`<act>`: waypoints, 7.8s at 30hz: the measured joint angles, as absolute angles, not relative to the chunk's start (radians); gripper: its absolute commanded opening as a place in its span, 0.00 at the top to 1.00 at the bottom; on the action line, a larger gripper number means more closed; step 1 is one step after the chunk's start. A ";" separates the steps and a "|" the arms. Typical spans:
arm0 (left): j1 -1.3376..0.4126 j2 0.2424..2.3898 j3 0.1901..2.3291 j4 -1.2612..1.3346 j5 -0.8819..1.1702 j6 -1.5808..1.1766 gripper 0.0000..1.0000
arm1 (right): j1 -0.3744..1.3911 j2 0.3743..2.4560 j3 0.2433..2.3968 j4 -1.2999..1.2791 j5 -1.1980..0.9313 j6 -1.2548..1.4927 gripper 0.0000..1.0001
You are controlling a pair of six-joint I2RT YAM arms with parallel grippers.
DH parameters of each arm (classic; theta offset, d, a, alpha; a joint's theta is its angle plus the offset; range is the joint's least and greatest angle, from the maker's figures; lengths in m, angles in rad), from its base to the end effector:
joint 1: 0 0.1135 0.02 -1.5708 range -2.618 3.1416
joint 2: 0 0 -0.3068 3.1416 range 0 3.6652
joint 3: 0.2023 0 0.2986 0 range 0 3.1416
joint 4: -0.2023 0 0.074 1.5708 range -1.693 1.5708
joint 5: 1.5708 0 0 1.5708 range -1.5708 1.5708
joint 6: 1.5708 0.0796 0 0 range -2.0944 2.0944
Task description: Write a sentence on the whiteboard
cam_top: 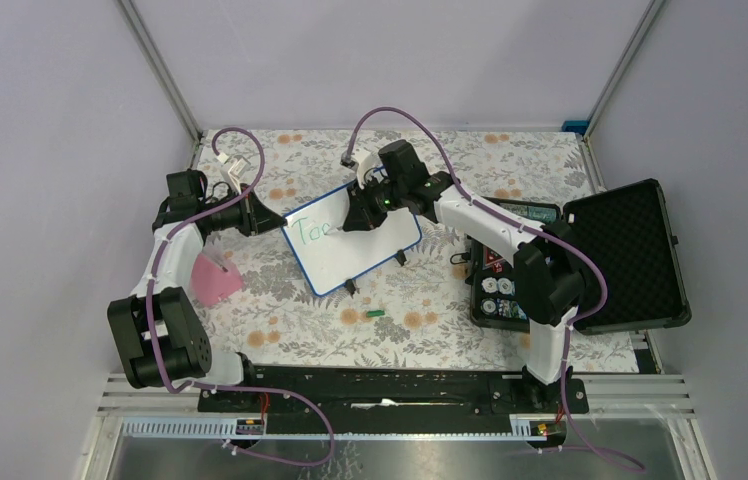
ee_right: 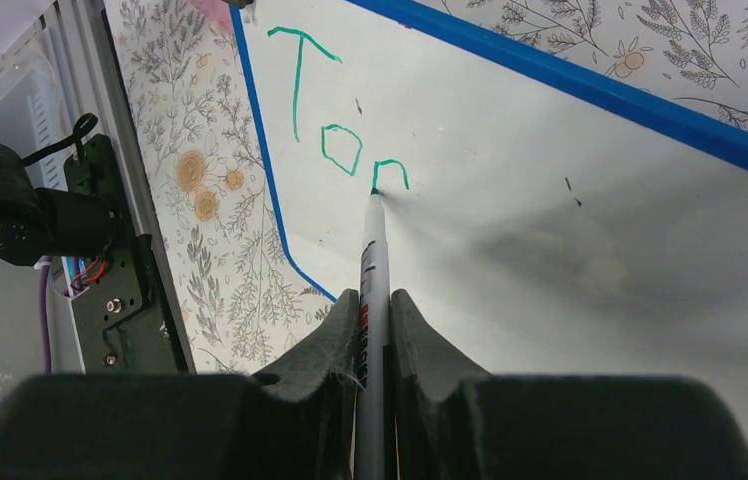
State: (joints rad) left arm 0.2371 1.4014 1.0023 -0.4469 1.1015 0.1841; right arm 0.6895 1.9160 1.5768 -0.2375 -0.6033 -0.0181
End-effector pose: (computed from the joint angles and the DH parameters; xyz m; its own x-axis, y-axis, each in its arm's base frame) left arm 0.3414 0.0095 0.2752 -0.6296 -0.0670 -0.7740 0.5938 0.6009 -0.5350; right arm 0.3853 0.3762 0.2854 -0.4045 -0.3528 -0.8437 -0.8983 0.3265 0.2941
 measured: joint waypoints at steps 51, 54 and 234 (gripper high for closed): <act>0.235 1.401 1.002 -0.447 1.093 0.184 1.00 | 0.641 1.943 1.728 -0.304 -0.569 -0.033 1.00; 0.235 1.401 1.002 -0.447 1.092 0.184 1.00 | 0.641 1.943 1.721 -0.303 -0.570 -0.032 1.00; 0.215 1.396 1.013 -0.461 1.069 0.204 1.00 | 0.621 1.899 1.562 -0.279 -0.621 -0.049 1.00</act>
